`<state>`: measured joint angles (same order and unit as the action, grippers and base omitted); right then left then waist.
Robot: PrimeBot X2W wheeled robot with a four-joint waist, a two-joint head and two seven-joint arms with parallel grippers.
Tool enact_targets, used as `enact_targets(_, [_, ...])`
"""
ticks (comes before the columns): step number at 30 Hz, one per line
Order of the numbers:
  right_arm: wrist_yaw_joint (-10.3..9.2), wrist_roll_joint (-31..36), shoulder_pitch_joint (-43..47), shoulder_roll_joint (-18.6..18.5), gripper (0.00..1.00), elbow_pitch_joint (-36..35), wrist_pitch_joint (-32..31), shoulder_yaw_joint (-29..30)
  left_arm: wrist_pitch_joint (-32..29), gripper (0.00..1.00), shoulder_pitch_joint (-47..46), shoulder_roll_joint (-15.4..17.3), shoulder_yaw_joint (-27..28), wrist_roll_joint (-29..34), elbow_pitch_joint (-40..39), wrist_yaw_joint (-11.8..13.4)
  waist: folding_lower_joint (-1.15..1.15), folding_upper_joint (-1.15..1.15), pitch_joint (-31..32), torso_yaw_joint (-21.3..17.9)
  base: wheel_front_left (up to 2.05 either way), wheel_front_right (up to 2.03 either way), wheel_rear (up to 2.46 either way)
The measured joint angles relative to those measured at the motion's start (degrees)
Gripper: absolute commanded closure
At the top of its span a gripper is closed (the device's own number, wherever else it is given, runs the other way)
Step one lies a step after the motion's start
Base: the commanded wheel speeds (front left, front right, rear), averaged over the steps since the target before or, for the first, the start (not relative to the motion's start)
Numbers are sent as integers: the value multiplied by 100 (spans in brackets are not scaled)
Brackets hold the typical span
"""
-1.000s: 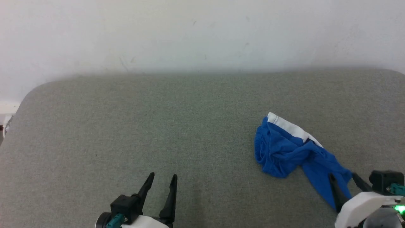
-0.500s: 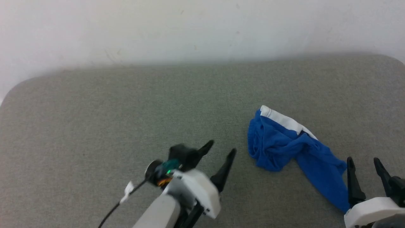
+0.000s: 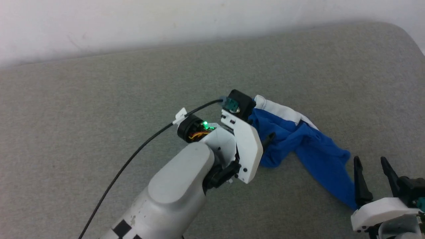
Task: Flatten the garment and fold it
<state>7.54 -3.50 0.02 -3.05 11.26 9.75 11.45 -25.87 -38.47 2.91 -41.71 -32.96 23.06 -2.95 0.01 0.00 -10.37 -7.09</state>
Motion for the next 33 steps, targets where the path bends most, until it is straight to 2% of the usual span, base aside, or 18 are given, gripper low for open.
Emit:
enact_targets(8, [0, -29, -141, -1, 0, 446, 197, -116, 144, 0, -462, 0, -352, -259, 657, 249, 0, 0, -253, -291, 0, 0, 0])
enact_targets(9, [0, -40, -151, -1, 0, 481, 211, -122, 186, 16, -471, 0, -414, -297, 723, 245, 0, 0, -277, -311, 0, 0, 0])
enact_targets(10, [0, -54, -165, -1, 0, 514, 234, -124, 266, 92, -478, -1, -452, -352, 766, 240, 0, 0, -297, -324, 0, 0, 0])
enact_targets(11, [0, -55, -183, -1, 0, 550, 250, -116, 367, 100, -487, 0, -481, -392, 786, 214, 0, 0, -312, -327, 0, 0, 0])
enact_targets(15, [0, -46, -209, 0, 0, 665, 296, -93, 890, 100, -497, -2, -513, -576, 773, 154, 0, 0, -303, -256, 0, 0, 0])
enact_targets(19, [0, 22, -208, 1, 0, 725, 297, -76, 1508, 100, -494, 7, -271, -669, 713, 267, -1, 0, -186, -130, 0, 0, 0])
enact_targets(22, [0, 66, -203, -1, 0, 717, 290, -41, 1947, 100, -419, 142, 25, -721, 519, 393, -1, 0, -81, 41, 0, 0, 0])
enact_targets(29, [0, 100, -121, 0, 0, 598, 188, -59, 2641, 100, 490, 985, 840, -991, -5, 961, -1, 0, 144, 536, 0, 0, 0])
enact_targets(33, [0, 99, -83, 1, 0, 571, 136, -119, 2918, 100, 1288, 1305, 1139, -1123, -75, 1223, -1, 0, 246, 822, 0, 0, 0])
